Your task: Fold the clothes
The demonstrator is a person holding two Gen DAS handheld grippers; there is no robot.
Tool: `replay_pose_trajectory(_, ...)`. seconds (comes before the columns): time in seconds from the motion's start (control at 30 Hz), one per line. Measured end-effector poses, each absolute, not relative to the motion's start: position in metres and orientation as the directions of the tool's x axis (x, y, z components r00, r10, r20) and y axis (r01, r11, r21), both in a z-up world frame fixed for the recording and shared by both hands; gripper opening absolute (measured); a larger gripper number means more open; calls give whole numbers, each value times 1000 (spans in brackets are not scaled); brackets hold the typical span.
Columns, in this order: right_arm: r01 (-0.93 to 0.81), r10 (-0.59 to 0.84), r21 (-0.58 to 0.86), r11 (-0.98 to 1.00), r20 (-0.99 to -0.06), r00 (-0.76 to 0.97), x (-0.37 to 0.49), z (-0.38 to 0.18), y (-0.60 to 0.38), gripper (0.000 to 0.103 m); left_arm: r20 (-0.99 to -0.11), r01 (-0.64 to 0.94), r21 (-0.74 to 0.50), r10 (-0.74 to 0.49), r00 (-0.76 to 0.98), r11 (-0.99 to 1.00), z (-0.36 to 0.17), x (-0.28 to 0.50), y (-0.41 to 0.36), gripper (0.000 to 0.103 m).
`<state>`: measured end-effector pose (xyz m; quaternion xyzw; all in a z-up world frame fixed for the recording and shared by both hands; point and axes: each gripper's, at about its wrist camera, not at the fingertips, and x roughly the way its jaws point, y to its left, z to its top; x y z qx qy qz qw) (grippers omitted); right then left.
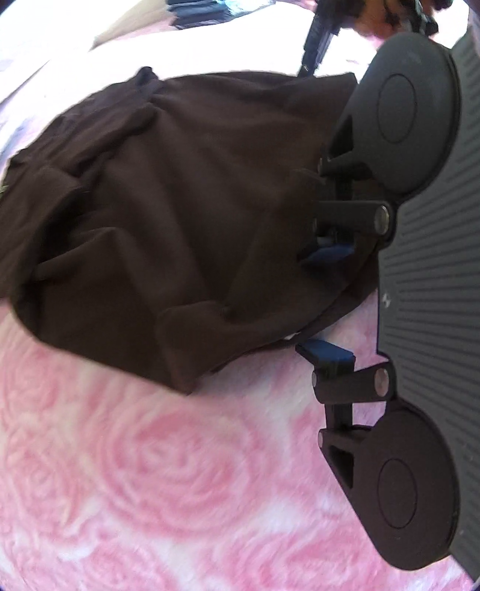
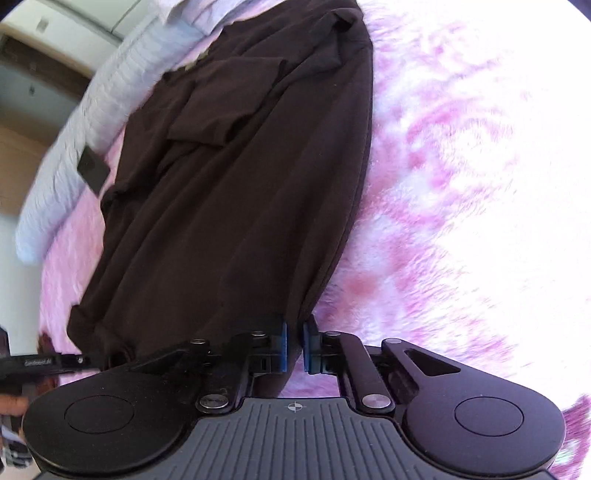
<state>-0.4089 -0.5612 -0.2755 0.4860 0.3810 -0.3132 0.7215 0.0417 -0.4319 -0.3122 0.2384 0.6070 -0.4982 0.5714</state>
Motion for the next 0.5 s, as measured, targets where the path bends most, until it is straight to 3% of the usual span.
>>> replay_pose_trajectory(0.03, 822, -68, 447, 354, -864, 499, -409, -272, -563, 5, -930, 860, -332, -288, -229, 387, -311, 39, -432, 4)
replay_pose_trajectory(0.27, 767, -58, 266, 584, -929, 366, -453, -207, -581, 5, -872, 848, -439, -369, -322, 297, -259, 3, -401, 4)
replay_pose_trajectory(0.5, 683, -77, 107, 722, -969, 233, -522, -150, -587, 5, -819, 752, -570, -304, -487, 330, -252, -90, -345, 5)
